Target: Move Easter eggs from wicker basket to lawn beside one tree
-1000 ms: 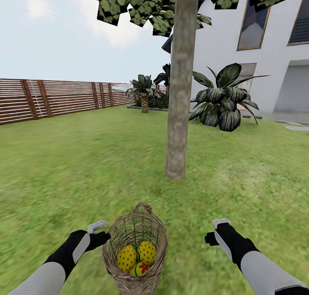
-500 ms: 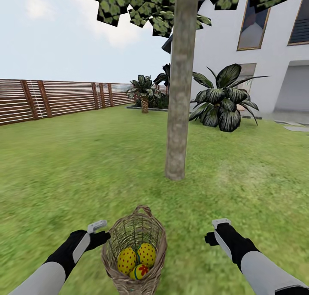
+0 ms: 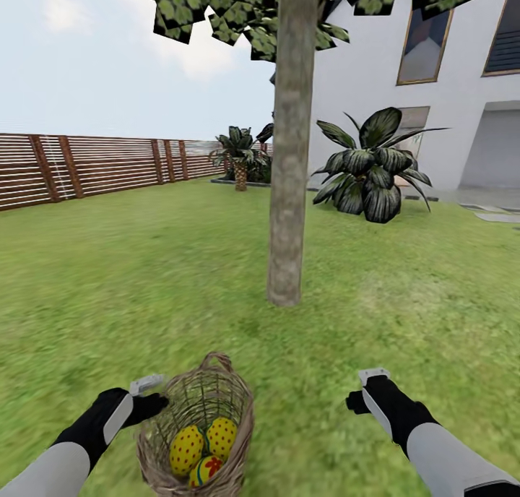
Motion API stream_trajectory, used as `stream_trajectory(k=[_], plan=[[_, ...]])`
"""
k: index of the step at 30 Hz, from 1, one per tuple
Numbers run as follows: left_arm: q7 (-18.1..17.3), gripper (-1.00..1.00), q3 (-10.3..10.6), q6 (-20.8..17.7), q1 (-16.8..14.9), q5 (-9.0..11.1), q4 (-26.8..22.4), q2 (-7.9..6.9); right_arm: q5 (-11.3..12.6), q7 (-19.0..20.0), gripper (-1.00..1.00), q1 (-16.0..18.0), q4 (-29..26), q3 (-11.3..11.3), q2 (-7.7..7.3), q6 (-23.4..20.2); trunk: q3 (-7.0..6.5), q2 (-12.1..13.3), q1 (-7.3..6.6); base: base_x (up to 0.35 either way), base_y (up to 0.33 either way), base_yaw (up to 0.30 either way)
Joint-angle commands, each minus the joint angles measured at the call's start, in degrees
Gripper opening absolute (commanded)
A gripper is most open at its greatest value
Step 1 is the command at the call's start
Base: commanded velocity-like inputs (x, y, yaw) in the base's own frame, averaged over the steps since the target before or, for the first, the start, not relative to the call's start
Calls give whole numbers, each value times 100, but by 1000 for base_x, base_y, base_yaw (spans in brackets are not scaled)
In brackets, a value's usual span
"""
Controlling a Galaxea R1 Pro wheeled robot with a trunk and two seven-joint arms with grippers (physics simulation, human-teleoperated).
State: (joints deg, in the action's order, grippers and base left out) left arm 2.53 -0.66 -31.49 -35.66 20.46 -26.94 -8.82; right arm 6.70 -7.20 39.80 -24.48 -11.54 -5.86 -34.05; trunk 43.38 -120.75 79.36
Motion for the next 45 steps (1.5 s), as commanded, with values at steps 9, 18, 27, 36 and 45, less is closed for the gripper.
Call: stream_trajectory(k=[9,18,27,36,45], plan=[[-2009,100,11,-634,5,-143,-73,-1095,53,-36,100,2,-12,-49,-7,-31,6,-3,2,221,-201,0],[-2161,100,-3,-632,6,-1237,-62,-1041,59,-35,100,2,-10,-49,-12,-31,6,-3,2,40,-35,0],[-2158,100,-1,-631,6,-1278,-15,-887,59,-38,100,2,-11,-51,-12,-31,6,-3,2,0,0,0],[-2203,100,5,-647,7,-1309,-4,-932,59,-38,100,2,-13,-50,-12,-31,6,-3,2,0,-23,0],[-2181,100,5,-641,7,-1307,-4,-877,59,-36,100,2,-11,-50,-12,-31,6,-3,2,0,-90,0]])
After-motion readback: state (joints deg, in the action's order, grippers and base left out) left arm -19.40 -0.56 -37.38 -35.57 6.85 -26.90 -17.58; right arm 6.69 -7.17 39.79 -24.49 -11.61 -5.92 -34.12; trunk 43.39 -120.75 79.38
